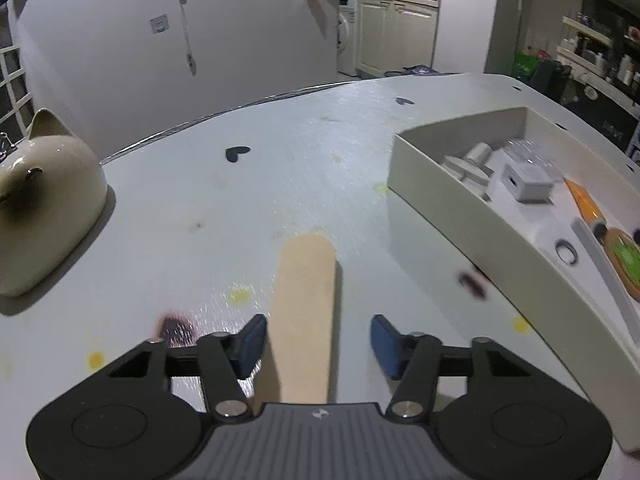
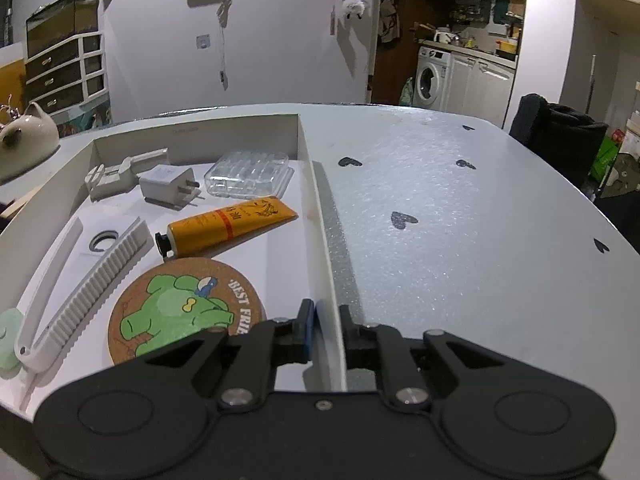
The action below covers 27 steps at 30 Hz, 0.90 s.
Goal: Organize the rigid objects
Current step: 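Grasp the wooden block by its end with the left tool, then carry the wooden block into the box and open the left tool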
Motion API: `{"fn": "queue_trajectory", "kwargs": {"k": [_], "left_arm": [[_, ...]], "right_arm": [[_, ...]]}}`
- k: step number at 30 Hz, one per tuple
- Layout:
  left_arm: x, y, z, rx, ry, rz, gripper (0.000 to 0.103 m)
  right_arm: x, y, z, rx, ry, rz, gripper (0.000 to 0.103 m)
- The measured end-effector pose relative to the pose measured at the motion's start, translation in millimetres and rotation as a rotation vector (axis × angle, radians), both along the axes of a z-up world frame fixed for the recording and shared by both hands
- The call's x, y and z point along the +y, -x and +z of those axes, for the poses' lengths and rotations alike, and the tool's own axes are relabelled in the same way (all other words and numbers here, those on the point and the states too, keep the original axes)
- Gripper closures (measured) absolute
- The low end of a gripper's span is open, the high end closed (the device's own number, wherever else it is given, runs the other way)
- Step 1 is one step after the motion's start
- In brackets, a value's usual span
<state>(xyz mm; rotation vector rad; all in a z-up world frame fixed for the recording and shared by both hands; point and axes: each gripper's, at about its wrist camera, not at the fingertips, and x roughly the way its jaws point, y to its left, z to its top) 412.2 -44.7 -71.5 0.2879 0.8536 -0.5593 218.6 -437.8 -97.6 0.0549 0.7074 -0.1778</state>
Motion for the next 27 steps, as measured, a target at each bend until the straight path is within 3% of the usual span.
{"fn": "queue_trajectory", "kwargs": {"k": [6,8,9,10,16,22,27], "left_arm": [[-10.7,-11.3,1.9,0.005,-0.008,0.034,0.049],[-13.8,-11.2,2.0,0.003,-0.013,0.035,0.053],[-14.9,-10.5,2.6,0.003,-0.011,0.034,0.063],[-16.5,-8.6,3.0,0.001,-0.011,0.033,0.065],[-15.5,10.0,4.0,0.011,0.011,0.069,0.065],[-3.2,33.7,20.9,0.079,0.201,0.149,0.067],[0.5,52.2,47.2,0.086,0.339,0.184,0.067]], "right_arm": [[-4.2,-5.2,3.3,0.034,-0.026,0.018,0.092],[-3.4,-5.5,4.5,0.047,-0.03,0.013,0.092],[-2.6,-5.3,5.4,0.055,-0.029,0.009,0.091],[-2.0,-4.4,5.7,0.06,-0.026,0.007,0.091],[3.2,10.6,6.4,0.07,-0.014,-0.025,0.092],[18.2,24.5,7.5,0.079,-0.028,-0.004,0.096],[33.4,29.1,7.1,0.075,-0.026,0.003,0.096]]}}
